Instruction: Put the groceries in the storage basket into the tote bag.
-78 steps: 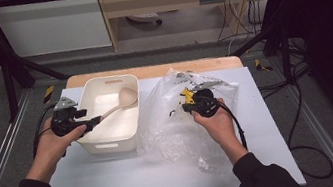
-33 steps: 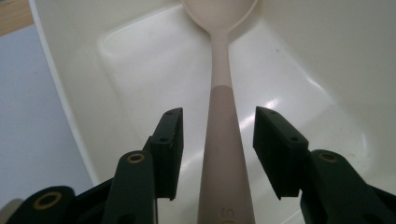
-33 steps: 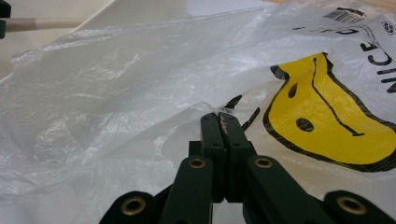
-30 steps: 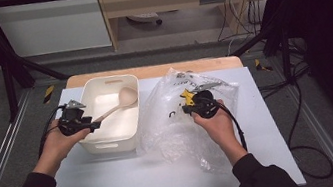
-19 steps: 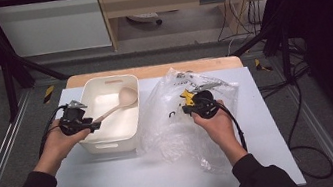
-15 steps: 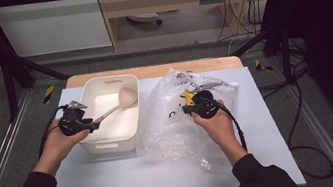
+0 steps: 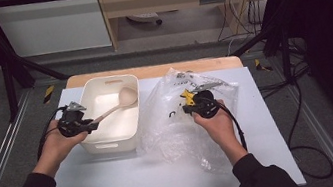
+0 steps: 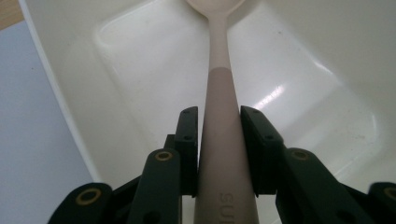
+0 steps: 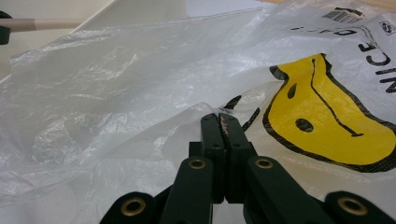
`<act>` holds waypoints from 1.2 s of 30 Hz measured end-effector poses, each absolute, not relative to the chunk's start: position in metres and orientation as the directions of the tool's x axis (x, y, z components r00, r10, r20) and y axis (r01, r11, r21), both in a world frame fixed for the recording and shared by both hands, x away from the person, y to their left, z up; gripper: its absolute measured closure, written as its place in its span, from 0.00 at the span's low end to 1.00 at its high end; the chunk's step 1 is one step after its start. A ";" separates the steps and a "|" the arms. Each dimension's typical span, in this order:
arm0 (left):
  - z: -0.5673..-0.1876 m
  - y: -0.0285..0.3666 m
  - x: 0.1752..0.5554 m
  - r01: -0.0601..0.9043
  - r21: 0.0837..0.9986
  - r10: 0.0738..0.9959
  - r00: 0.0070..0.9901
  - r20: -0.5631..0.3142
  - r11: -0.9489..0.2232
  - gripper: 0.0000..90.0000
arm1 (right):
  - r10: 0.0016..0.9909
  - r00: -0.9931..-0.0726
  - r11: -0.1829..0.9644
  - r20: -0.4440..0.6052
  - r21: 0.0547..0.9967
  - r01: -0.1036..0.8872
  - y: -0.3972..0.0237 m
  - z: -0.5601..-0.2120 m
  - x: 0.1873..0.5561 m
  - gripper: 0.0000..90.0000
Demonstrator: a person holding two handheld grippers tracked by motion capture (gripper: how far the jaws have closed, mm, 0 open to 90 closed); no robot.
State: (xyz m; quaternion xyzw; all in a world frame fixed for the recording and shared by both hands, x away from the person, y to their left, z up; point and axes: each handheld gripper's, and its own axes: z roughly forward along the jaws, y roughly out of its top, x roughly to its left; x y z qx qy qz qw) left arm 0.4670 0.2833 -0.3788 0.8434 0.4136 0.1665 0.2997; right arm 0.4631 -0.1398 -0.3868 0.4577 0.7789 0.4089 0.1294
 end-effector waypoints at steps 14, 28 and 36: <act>-0.370 0.285 0.458 0.585 0.671 0.810 0.585 0.040 -0.456 0.77 | 0.818 -0.549 0.249 0.172 0.754 0.607 -0.140 -0.387 0.463 1.00; -0.340 0.297 0.427 0.488 0.771 0.791 0.611 0.035 -0.410 0.77 | 0.816 -0.556 0.260 0.162 0.755 0.602 -0.141 -0.383 0.462 1.00; -0.329 0.298 0.407 0.450 0.800 0.773 0.634 0.028 -0.398 0.77 | 0.802 -0.569 0.256 0.183 0.755 0.603 -0.139 -0.383 0.463 1.00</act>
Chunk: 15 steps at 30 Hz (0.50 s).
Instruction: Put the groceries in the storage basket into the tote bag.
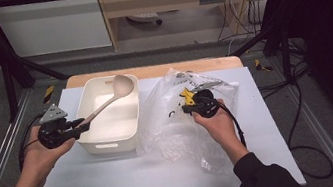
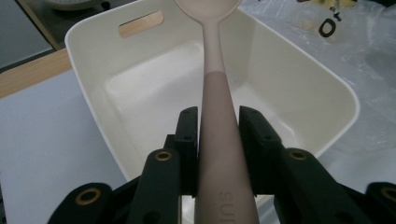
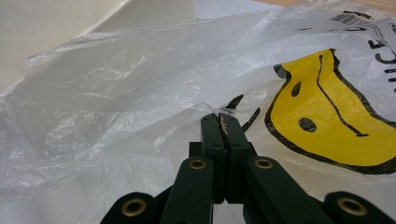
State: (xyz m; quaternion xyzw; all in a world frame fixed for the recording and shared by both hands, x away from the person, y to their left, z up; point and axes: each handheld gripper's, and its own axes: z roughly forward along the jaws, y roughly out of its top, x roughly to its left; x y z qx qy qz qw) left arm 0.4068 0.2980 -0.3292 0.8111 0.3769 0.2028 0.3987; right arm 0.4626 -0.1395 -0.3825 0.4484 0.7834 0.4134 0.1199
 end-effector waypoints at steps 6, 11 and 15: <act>-0.321 0.292 0.395 0.428 0.816 0.754 0.657 0.016 -0.390 0.77 | 0.797 -0.571 0.252 0.197 0.750 0.611 -0.139 -0.378 0.464 1.00; -0.316 0.284 0.384 0.405 0.820 0.732 0.681 0.024 -0.404 0.77 | 0.796 -0.571 0.252 0.198 0.750 0.612 -0.141 -0.371 0.465 1.00; -0.315 0.277 0.376 0.390 0.817 0.712 0.702 0.034 -0.424 0.77 | 0.797 -0.573 0.256 0.191 0.753 0.606 -0.143 -0.366 0.466 1.00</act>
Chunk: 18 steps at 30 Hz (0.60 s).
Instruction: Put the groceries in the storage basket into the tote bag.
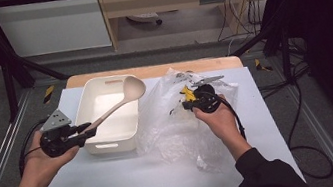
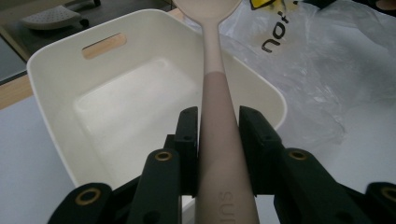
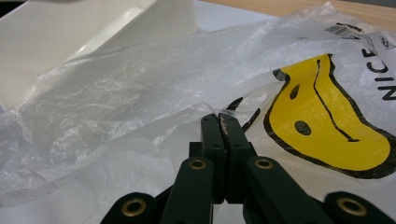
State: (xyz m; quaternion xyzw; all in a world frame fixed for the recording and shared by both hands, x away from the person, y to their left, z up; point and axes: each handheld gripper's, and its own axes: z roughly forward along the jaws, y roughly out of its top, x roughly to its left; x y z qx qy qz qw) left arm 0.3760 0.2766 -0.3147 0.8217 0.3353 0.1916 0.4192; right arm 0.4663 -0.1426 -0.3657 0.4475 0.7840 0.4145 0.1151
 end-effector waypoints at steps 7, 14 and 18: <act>-0.313 0.268 0.363 0.377 0.810 0.675 0.737 0.033 -0.450 0.77 | 0.795 -0.575 0.251 0.195 0.757 0.604 -0.142 -0.355 0.469 1.00; -0.311 0.263 0.348 0.366 0.802 0.638 0.769 0.026 -0.473 0.77 | 0.793 -0.576 0.256 0.197 0.750 0.610 -0.140 -0.353 0.472 1.00; -0.310 0.259 0.340 0.354 0.800 0.620 0.784 0.028 -0.484 0.77 | 0.793 -0.576 0.260 0.198 0.745 0.614 -0.140 -0.354 0.473 1.00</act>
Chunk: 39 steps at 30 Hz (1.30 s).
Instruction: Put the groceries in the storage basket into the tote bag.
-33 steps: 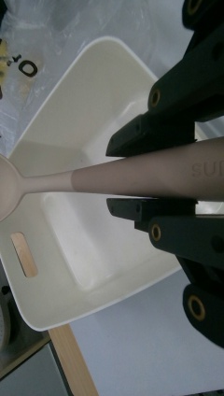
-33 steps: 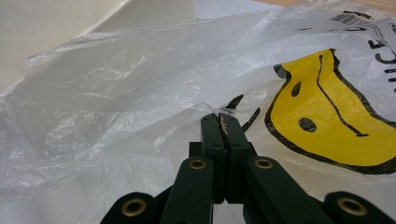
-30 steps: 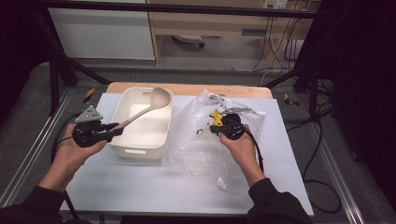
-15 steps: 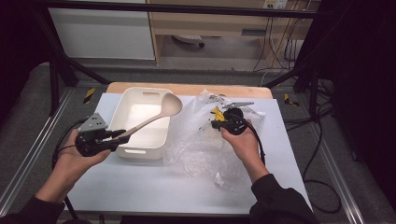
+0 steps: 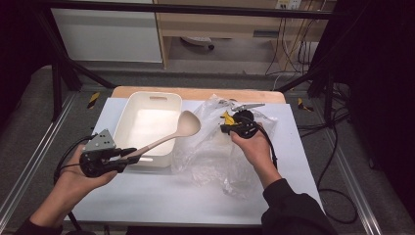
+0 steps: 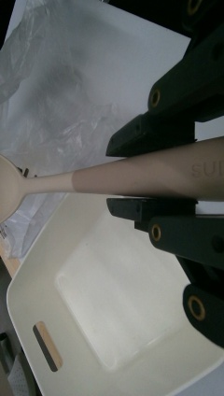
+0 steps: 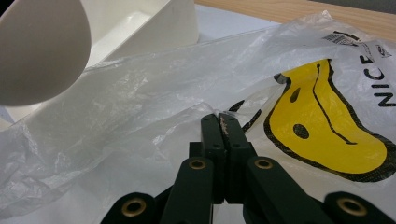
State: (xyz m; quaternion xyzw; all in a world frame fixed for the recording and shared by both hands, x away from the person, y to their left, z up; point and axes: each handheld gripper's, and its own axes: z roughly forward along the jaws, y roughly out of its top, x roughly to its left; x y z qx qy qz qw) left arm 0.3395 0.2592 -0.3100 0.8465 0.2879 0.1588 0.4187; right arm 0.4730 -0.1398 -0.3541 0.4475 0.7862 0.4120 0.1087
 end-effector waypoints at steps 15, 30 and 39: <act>-0.308 0.254 0.323 0.339 0.799 0.587 0.809 0.021 -0.496 0.77 | 0.796 -0.575 0.274 0.187 0.737 0.618 -0.140 -0.354 0.475 1.00; -0.310 0.247 0.316 0.325 0.783 0.558 0.829 0.034 -0.531 0.77 | 0.796 -0.577 0.280 0.183 0.733 0.620 -0.140 -0.355 0.476 1.00; -0.315 0.242 0.315 0.337 0.771 0.554 0.832 0.023 -0.540 0.77 | 0.797 -0.577 0.285 0.177 0.732 0.619 -0.138 -0.356 0.476 1.00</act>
